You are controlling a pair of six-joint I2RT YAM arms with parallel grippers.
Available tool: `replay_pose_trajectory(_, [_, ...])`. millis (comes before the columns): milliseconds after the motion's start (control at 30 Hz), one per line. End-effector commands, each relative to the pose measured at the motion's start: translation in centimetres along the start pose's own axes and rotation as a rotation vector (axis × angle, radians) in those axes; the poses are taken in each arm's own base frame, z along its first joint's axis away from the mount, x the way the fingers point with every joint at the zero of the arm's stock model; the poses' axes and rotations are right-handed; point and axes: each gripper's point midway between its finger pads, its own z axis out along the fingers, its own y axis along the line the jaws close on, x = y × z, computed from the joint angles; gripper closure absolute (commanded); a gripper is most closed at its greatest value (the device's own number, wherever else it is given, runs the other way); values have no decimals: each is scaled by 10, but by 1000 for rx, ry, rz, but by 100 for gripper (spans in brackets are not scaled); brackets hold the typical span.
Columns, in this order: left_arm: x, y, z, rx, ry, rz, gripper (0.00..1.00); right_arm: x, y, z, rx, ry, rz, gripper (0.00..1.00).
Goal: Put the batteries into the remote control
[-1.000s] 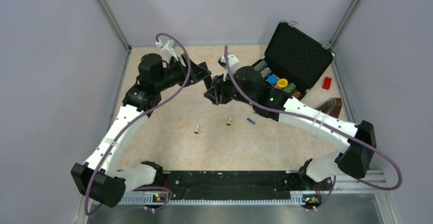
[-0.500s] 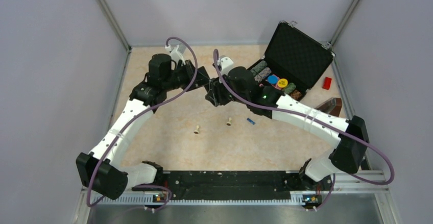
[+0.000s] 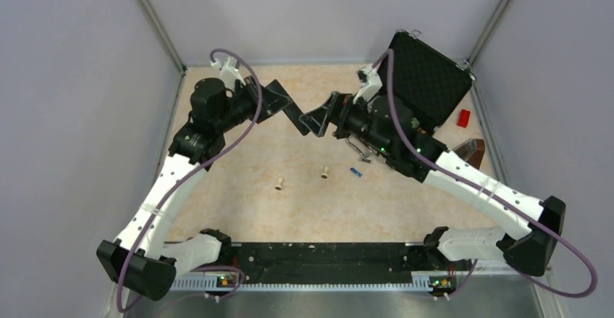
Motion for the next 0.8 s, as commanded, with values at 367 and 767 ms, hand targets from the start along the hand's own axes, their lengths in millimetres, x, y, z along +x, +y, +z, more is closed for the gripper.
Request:
replay_pose_trajectory(367, [-43, -91, -54, 373, -224, -191, 100, -55, 74, -1, -349, -83, 572, 20])
replay_pose_trajectory(767, [-45, -91, -62, 376, -260, -239, 100, -36, 56, 0, -330, -83, 680, 53])
